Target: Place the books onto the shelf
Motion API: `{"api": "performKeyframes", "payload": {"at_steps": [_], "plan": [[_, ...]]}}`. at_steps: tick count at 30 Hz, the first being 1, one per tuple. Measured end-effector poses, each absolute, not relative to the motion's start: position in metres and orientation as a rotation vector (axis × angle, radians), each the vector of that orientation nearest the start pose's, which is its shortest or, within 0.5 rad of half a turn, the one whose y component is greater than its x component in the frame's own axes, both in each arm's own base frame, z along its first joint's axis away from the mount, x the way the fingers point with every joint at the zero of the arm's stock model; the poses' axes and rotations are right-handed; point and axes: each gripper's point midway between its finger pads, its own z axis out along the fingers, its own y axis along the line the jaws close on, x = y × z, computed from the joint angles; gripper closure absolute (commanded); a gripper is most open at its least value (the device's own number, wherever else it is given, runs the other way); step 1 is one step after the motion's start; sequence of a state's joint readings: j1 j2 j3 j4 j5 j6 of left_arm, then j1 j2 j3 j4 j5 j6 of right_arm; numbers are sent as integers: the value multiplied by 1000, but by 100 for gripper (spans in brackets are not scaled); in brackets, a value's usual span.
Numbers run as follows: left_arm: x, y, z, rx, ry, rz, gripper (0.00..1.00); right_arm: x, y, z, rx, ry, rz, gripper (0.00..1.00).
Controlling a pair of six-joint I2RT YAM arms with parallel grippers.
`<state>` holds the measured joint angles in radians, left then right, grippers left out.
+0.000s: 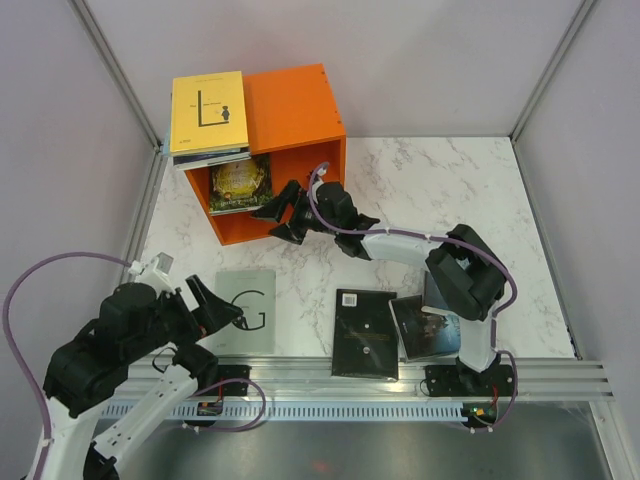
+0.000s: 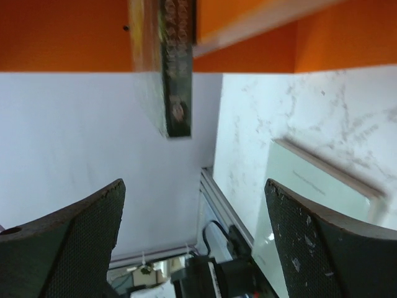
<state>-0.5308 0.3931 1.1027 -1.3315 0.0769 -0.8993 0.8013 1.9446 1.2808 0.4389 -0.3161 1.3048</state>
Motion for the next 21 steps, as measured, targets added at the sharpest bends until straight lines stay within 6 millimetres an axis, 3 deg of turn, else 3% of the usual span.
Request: {"api": "performKeyframes", "payload": {"at_steps": [6, 11, 14, 17, 21], "plan": [[97, -108, 192, -449, 2548, -666, 0, 296, 437, 175, 200, 2278, 1518, 2], [125, -111, 147, -531, 2659, -505, 0, 252, 397, 140, 154, 2403, 1407, 2], [149, -98, 130, -677, 2658, -444, 0, 229, 380, 116, 132, 2483, 1349, 2], [179, -67, 113, -941, 2612, -412, 0, 208, 365, 95, 111, 2556, 1296, 2], [201, -35, 105, -1129, 2561, -363, 0, 190, 349, 90, 77, 2593, 1270, 2]]}}
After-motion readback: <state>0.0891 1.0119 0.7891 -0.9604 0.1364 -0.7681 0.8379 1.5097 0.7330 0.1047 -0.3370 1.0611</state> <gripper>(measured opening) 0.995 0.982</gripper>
